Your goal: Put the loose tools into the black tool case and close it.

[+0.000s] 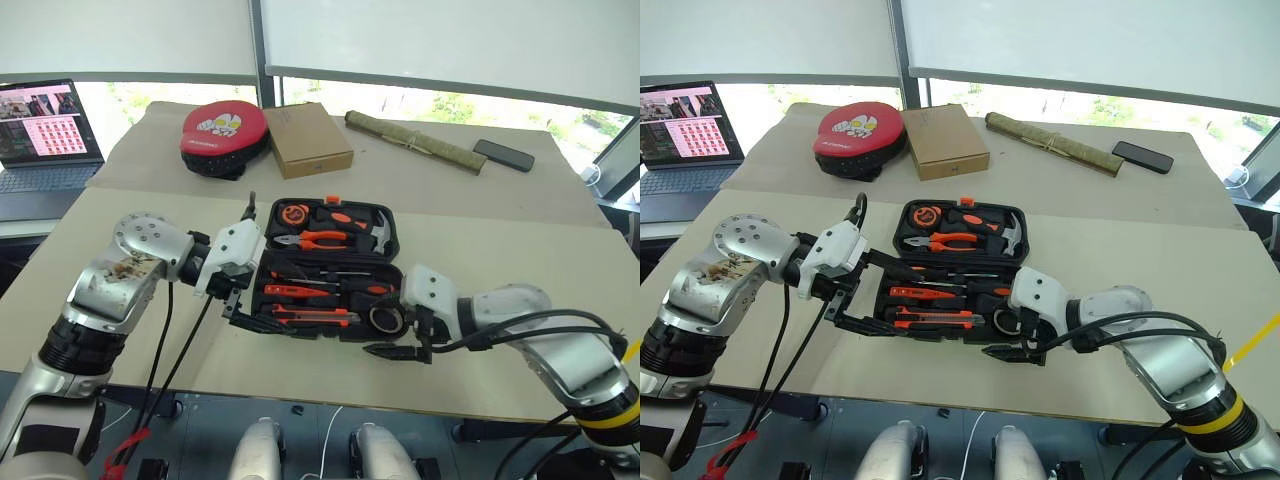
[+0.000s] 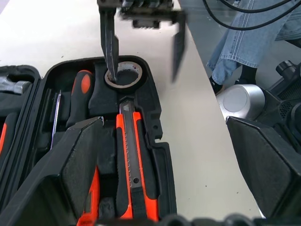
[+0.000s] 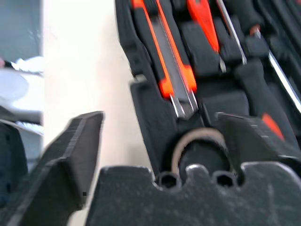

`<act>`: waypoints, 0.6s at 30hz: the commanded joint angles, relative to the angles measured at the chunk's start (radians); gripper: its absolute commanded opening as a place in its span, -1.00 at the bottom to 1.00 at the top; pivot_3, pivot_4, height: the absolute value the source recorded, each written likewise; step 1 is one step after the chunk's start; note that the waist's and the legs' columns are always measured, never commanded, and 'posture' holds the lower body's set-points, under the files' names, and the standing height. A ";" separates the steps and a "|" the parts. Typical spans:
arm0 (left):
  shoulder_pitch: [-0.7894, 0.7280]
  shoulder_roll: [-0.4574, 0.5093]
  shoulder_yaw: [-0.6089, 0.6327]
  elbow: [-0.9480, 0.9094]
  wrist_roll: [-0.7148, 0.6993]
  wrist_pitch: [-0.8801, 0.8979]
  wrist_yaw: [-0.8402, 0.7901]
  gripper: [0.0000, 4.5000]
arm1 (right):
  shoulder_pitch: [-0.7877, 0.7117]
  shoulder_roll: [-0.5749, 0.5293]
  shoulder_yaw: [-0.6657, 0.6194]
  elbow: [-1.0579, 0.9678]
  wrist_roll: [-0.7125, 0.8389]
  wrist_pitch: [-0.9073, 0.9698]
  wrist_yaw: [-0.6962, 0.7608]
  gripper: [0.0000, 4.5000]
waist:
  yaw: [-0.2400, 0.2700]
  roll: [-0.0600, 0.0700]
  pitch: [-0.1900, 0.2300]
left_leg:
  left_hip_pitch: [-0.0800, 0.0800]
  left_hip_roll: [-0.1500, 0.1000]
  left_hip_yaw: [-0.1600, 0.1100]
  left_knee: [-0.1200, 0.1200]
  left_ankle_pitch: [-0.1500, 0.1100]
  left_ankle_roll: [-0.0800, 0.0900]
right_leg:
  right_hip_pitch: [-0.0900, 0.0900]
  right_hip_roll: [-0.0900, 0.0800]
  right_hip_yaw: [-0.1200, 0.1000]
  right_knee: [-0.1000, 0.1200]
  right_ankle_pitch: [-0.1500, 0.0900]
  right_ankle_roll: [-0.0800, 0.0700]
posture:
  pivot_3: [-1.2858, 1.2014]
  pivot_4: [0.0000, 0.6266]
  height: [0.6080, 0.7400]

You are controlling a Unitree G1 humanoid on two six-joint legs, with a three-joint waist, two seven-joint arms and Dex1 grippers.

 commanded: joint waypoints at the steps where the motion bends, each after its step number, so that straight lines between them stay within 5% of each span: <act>1: 0.000 0.003 0.038 0.057 0.038 -0.021 0.065 1.00 | -0.009 -0.019 -0.147 -0.009 0.063 0.048 -0.017 0.99 | 0.001 0.000 0.000 | 0.000 0.000 0.000 0.000 0.000 0.000 | 0.000 0.000 0.000 0.000 0.000 0.000 | 0.03 -0.52 1.00; 6: 0.046 -0.006 0.108 0.224 0.125 -0.078 0.240 1.00 | 0.032 -0.009 -0.306 0.101 0.112 0.078 -0.051 0.55 | 0.001 0.000 0.000 | 0.000 0.000 0.000 0.000 0.000 0.000 | 0.000 0.000 0.000 0.000 0.000 0.000 | 0.03 -0.52 1.00; 10: 0.085 -0.005 0.141 0.338 0.182 -0.108 0.345 0.51 | 0.037 -0.011 -0.296 0.235 0.040 0.004 -0.061 -0.05 | -0.001 0.000 0.000 | 0.000 0.000 0.000 -0.001 0.000 0.000 | 0.000 0.000 0.000 0.000 0.000 0.000 | 0.03 -0.52 1.00; 15: 0.068 -0.048 0.103 0.436 0.274 -0.164 0.445 -0.35 | 0.000 0.015 -0.179 0.436 -0.108 -0.195 -0.055 -0.84 | 0.000 0.000 0.000 | 0.001 0.000 0.001 -0.001 0.000 0.000 | 0.000 0.000 0.000 0.000 0.001 0.000 | 0.03 -0.52 1.00; 18: 0.069 -0.078 0.076 0.453 0.289 -0.201 0.425 -0.76 | -0.053 0.050 -0.115 0.493 -0.142 -0.247 -0.028 -1.00 | 0.000 0.000 0.000 | -0.001 0.000 0.002 -0.001 0.000 0.000 | -0.001 0.000 0.000 -0.001 0.001 0.000 | 0.03 -0.52 1.00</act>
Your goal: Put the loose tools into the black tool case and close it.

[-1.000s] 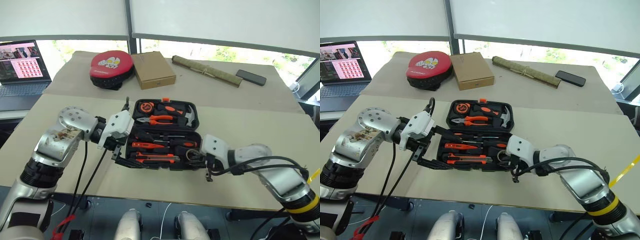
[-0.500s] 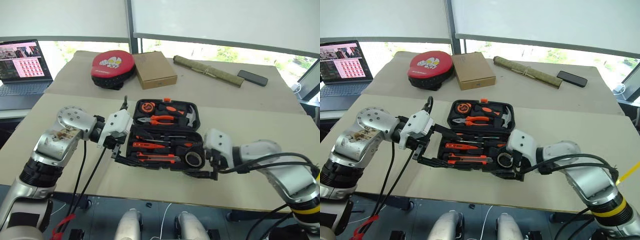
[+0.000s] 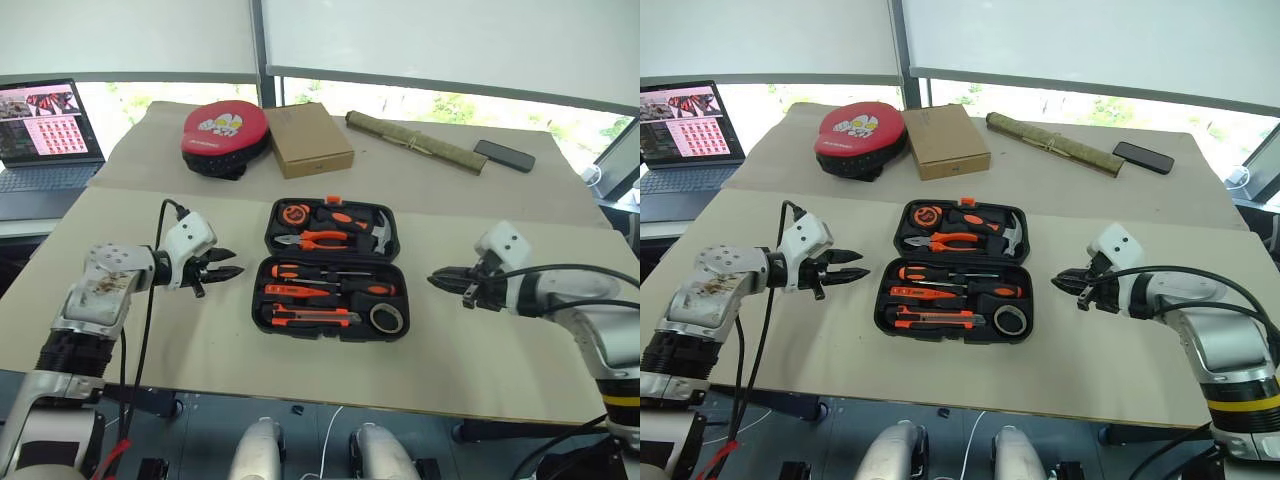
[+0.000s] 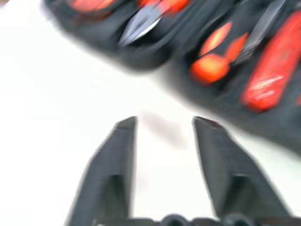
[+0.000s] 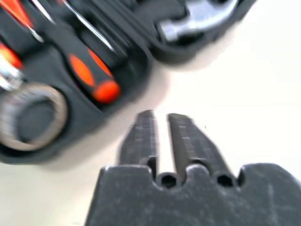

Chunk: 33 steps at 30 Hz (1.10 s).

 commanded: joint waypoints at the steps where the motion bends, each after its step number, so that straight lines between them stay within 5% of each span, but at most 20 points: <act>1: -0.020 -0.034 -0.023 0.005 0.017 -0.063 -0.019 -0.95 | -0.078 0.034 0.070 0.052 -0.057 -0.098 0.043 -1.00 | -0.001 0.000 0.000 | 0.000 0.000 0.000 0.000 0.000 0.000 | 0.000 0.000 0.000 0.000 0.000 0.000 | 0.03 -0.52 1.00; 9: -0.009 -0.083 -0.047 -0.084 -0.027 0.006 -0.086 -0.98 | -0.167 0.087 0.175 0.065 -0.104 -0.132 0.137 -1.00 | -0.004 0.000 0.000 | -0.004 0.000 0.001 0.000 0.000 0.000 | -0.007 0.000 0.001 0.006 0.001 -0.001 | 0.03 -0.52 1.00; 16: 0.115 -0.021 -0.047 -0.284 -0.103 0.075 -0.208 -0.98 | -0.031 0.013 0.141 -0.163 -0.026 -0.088 0.255 -1.00 | -0.001 0.000 0.000 | -0.008 0.000 0.002 -0.001 0.000 -0.001 | -0.014 0.000 0.002 0.008 0.000 -0.001 | 0.03 -0.52 1.00; 27: 0.267 0.060 0.006 -0.464 -0.168 0.186 -0.256 -0.98 | 0.186 -0.028 0.023 -0.359 -0.014 -0.023 0.197 -1.00 | 0.000 0.000 0.000 | -0.007 0.000 0.002 -0.001 0.001 -0.001 | -0.013 0.000 0.002 0.008 0.000 -0.001 | 0.03 -0.52 1.00; 33: 0.247 0.092 0.033 -0.336 -0.103 0.184 -0.203 -0.98 | 0.250 -0.061 -0.057 -0.355 -0.057 -0.025 0.132 -1.00 | 0.001 0.000 0.000 | -0.007 0.000 0.002 0.000 0.001 -0.001 | -0.013 0.000 0.002 0.009 0.000 -0.001 | 0.03 -0.52 1.00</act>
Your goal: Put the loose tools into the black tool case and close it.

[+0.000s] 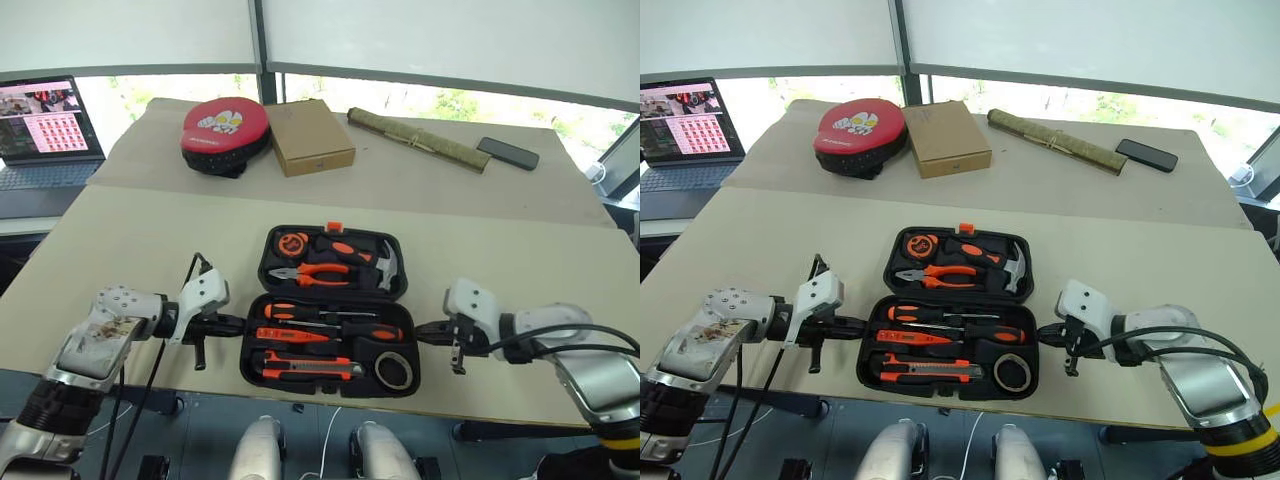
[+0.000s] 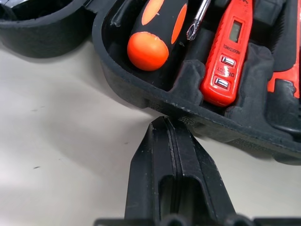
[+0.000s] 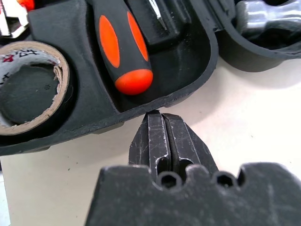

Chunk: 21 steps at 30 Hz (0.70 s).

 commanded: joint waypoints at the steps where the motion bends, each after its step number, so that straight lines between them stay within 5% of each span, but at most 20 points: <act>1: -0.037 0.020 0.030 0.063 0.002 -0.005 0.018 -0.98 | 0.017 -0.022 -0.075 -0.041 0.016 -0.006 -0.028 -1.00 | 0.000 0.000 0.000 | 0.000 0.000 0.000 0.000 0.000 0.000 | 0.000 0.000 0.000 0.000 0.000 0.000 | 0.03 -0.52 1.00; 2: -0.049 0.033 0.041 0.101 0.006 -0.014 0.017 -0.98 | 0.029 -0.037 -0.101 -0.034 0.027 0.008 -0.023 -1.00 | 0.000 0.000 0.000 | 0.000 0.000 0.000 0.001 0.000 0.000 | 0.000 0.000 0.000 0.001 0.000 0.000 | 0.03 -0.52 1.00; 3: -0.065 0.046 0.049 0.142 0.013 -0.020 0.020 -0.76 | 0.037 -0.051 -0.131 -0.021 0.044 0.027 -0.014 -0.74 | 0.000 0.000 0.000 | 0.001 0.000 0.000 0.001 0.000 0.000 | 0.000 0.000 0.000 0.001 0.000 0.000 | 0.03 -0.52 1.00; 6: -0.127 0.066 0.065 0.232 0.002 0.018 0.020 -0.37 | 0.008 -0.070 -0.188 0.038 0.088 0.068 -0.005 -0.37 | -0.001 0.000 0.000 | 0.001 0.000 0.000 0.001 0.000 0.000 | 0.000 0.000 0.000 0.002 0.000 0.000 | 0.03 -0.52 1.00; 10: -0.312 -0.014 0.086 0.325 -0.077 0.276 0.098 0.28 | -0.223 0.033 -0.207 0.162 0.197 0.273 -0.102 0.24 | -0.011 -0.001 0.000 | 0.003 0.001 0.000 0.002 0.002 0.000 | 0.000 0.001 0.000 0.004 0.001 -0.001 | 0.03 -0.52 1.00; 15: -0.524 -0.172 0.137 0.425 -0.146 0.628 0.269 0.28 | -0.474 0.176 -0.161 0.327 0.241 0.494 -0.218 0.24 | -0.011 -0.002 0.001 | 0.001 0.000 -0.003 0.006 0.002 0.000 | 0.001 0.002 0.000 0.006 0.001 0.000 | 0.03 -0.52 1.00; 21: -0.572 -0.248 0.100 0.446 -0.133 0.683 0.355 0.28 | -0.576 0.258 -0.086 0.462 0.197 0.530 -0.292 0.24 | -0.018 -0.002 0.001 | -0.002 0.000 -0.003 0.005 0.001 0.001 | -0.001 0.001 0.000 0.005 0.001 0.000 | 0.03 -0.52 1.00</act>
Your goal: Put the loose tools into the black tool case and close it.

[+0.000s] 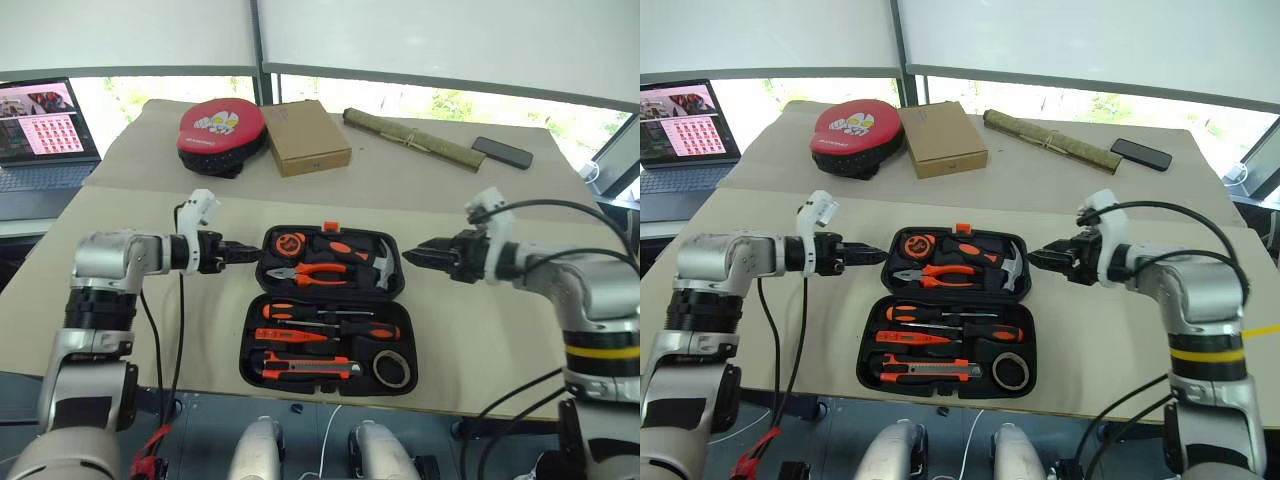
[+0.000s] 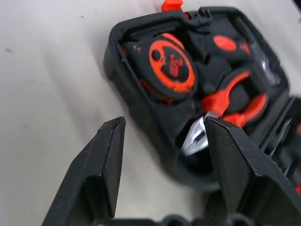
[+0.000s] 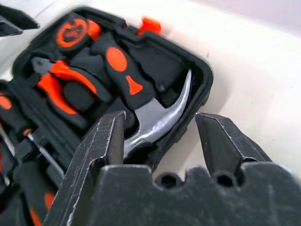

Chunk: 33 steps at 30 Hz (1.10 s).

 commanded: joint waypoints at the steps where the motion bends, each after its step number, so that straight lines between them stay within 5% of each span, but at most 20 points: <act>1: -0.036 -0.027 -0.010 0.019 0.014 -0.001 0.062 0.28 | -0.044 0.021 0.023 0.048 -0.018 0.015 -0.044 0.24 | -0.001 0.000 0.000 | -0.001 0.000 0.000 0.000 0.000 0.000 | 0.000 0.000 0.000 0.000 0.000 0.000 | 0.03 -0.52 1.00; 5: -0.022 -0.039 -0.024 0.017 0.008 -0.010 0.074 0.00 | -0.040 0.030 0.070 0.080 -0.042 -0.008 -0.059 -0.04 | -0.002 0.000 0.000 | -0.001 0.000 0.000 0.000 0.000 0.000 | 0.000 0.000 0.000 0.000 0.000 0.000 | 0.03 -0.52 1.00; 10: -0.015 -0.052 -0.010 0.017 -0.008 -0.003 0.086 -0.77 | -0.045 0.060 0.052 0.085 -0.027 0.009 -0.082 -0.84 | -0.001 0.000 -0.001 | 0.002 -0.001 -0.001 0.000 0.000 0.000 | 0.003 -0.001 -0.001 0.001 0.000 0.000 | 0.03 -0.52 1.00; 12: -0.014 -0.059 -0.001 0.010 -0.020 0.006 0.087 -0.97 | -0.046 0.069 0.038 0.079 -0.019 0.018 -0.092 -0.98 | -0.001 0.000 -0.001 | 0.003 -0.001 -0.001 0.001 0.000 0.000 | 0.004 -0.001 -0.001 0.001 0.001 0.000 | 0.03 -0.52 1.00; 21: 0.035 -0.109 0.057 -0.146 -0.053 -0.133 0.083 -0.97 | -0.017 0.104 -0.077 -0.038 0.027 0.008 -0.142 -0.98 | 0.002 0.000 -0.001 | -0.001 -0.001 -0.001 0.002 0.001 -0.001 | 0.001 -0.001 -0.001 0.001 0.003 0.001 | 0.03 -0.52 1.00; 33: 0.195 -0.157 0.007 -0.224 0.185 -0.905 0.150 -0.97 | 0.146 0.072 -0.067 -0.237 -0.146 -0.485 -0.180 -0.98 | 0.006 0.000 0.000 | -0.002 -0.001 0.000 0.002 0.001 -0.001 | -0.001 -0.001 0.000 -0.001 0.003 0.001 | 0.03 -0.52 1.00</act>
